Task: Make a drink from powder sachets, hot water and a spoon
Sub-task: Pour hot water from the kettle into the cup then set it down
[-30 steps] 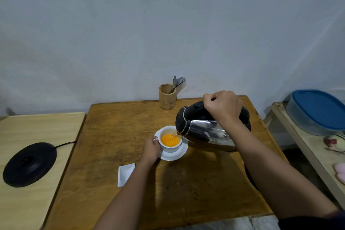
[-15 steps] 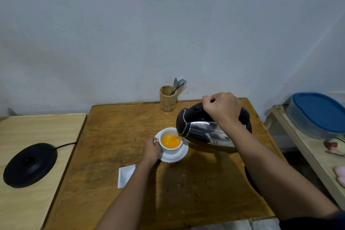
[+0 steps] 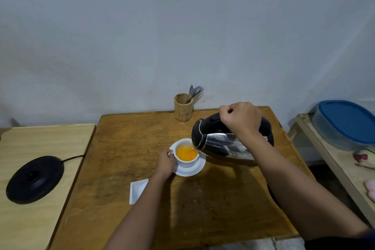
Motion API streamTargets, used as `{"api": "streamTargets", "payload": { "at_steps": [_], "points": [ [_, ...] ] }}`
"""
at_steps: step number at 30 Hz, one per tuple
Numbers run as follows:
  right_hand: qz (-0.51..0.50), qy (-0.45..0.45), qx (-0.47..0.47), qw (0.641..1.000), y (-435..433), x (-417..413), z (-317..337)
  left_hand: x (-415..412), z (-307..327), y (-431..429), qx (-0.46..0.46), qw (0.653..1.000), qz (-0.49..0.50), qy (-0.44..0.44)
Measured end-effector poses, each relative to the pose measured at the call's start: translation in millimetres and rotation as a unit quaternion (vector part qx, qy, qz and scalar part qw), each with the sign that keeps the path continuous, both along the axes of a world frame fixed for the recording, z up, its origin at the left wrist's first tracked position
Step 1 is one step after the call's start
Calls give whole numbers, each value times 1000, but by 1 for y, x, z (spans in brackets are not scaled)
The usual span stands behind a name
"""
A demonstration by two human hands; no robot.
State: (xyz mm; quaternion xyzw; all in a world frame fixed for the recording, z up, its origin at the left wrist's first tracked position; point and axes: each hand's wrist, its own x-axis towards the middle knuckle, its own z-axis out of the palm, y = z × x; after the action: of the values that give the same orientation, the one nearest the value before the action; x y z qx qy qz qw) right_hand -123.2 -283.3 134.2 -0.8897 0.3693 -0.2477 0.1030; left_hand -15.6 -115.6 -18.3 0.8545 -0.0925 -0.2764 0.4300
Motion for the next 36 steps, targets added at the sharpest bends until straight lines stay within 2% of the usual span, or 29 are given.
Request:
{"api": "streamTargets", "payload": {
  "at_steps": [36],
  "points": [
    [20,-8,-23,999,2,-7,3,0,0,-3,9,1000,8,3]
  ]
}}
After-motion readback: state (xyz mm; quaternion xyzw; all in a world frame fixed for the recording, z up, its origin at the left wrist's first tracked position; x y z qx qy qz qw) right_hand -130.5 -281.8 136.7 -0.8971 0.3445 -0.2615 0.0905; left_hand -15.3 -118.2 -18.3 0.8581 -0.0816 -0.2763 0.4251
